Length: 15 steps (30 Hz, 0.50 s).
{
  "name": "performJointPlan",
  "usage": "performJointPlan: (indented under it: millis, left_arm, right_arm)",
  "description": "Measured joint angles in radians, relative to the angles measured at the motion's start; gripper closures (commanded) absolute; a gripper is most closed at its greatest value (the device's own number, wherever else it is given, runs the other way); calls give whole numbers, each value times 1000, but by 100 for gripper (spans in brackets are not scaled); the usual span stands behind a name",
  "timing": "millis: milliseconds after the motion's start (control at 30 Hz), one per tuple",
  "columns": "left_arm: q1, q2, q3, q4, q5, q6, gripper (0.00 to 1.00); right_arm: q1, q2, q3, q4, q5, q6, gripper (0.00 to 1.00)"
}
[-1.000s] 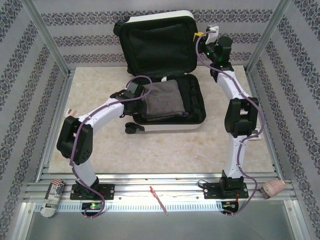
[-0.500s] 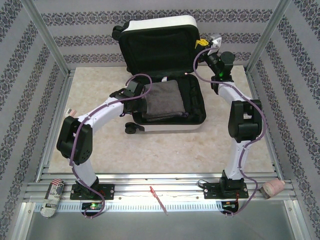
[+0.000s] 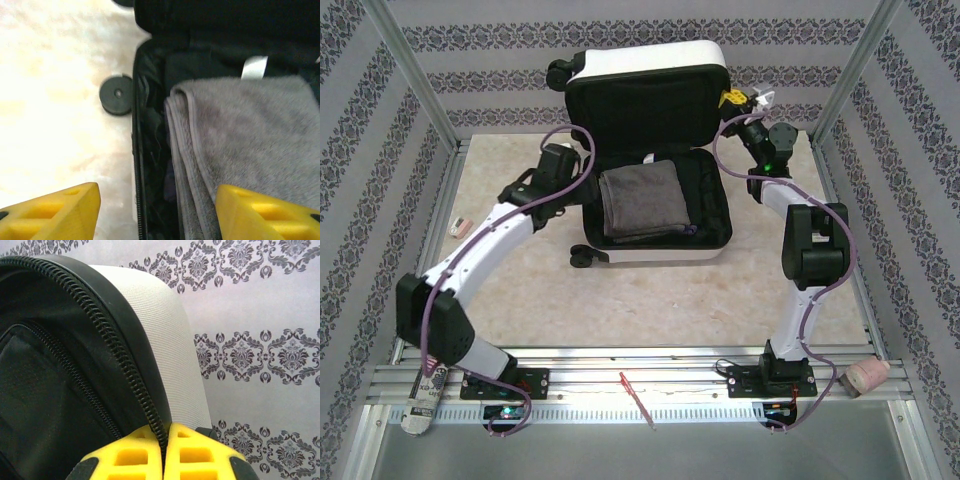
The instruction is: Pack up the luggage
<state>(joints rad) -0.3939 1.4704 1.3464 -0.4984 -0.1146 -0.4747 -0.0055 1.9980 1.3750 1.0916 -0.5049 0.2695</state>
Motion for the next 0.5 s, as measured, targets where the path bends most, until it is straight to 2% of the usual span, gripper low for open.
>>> performJointPlan:
  millis: [300, 500]
  left_arm:
    - [13, -233, -86, 21, -56, 42, 34]
    - [17, -317, -113, 21, -83, 54, 34]
  right_arm:
    - [-12, -13, -59, 61, -10, 43, 100]
    - [-12, -36, -91, 73, -13, 50, 100]
